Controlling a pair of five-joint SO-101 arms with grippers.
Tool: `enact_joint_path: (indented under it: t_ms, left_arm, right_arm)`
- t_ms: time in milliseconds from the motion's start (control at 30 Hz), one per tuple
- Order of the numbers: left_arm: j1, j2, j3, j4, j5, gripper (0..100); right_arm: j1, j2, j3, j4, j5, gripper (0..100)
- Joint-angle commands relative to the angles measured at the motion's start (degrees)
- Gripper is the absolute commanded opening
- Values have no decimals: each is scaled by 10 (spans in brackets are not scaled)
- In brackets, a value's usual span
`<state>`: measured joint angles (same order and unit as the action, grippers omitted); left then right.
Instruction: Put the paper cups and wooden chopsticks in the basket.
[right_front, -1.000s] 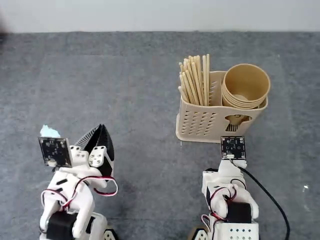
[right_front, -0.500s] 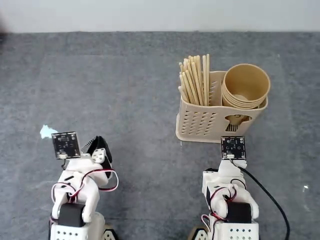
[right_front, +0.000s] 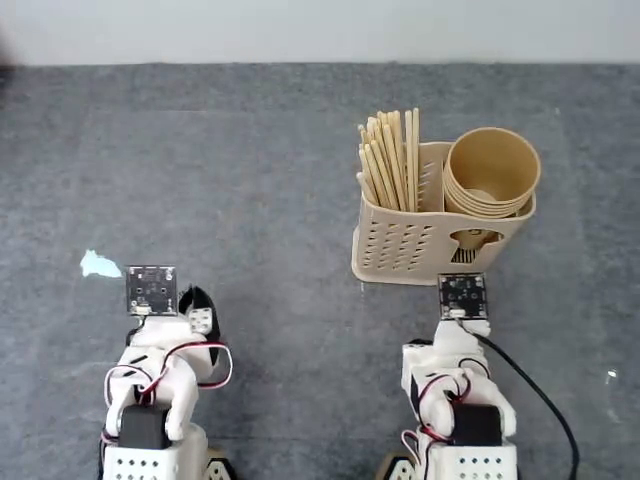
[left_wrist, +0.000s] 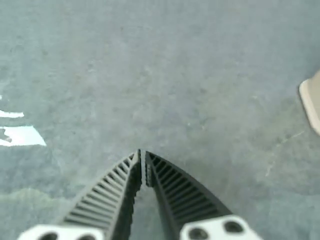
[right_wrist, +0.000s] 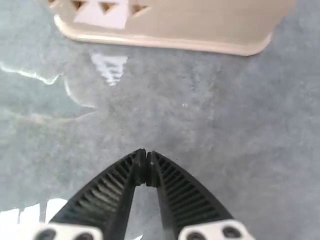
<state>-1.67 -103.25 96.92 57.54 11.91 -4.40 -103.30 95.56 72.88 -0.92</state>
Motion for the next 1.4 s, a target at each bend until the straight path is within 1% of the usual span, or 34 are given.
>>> enact_joint_path:
  t_ms: [0, 100, 267, 433, 1367]
  left_arm:
    - [-2, -7, -5, 34, -11, 12]
    - [-1, -7, -5, 70, -11, 12]
    - [2, -7, -5, 93, -11, 12]
    - [3, -9, -5, 149, -11, 12]
    - [2, -9, -5, 146, -8, 12]
  right_arm:
    - [-40, -6, 9, 15, -4, 9]
    - [-65, -4, 9, 19, -4, 9]
    - [-70, -4, 9, 19, -4, 9]
    - [-66, -6, 9, 20, -4, 9]
    - [-67, -6, 9, 20, -1, 9]
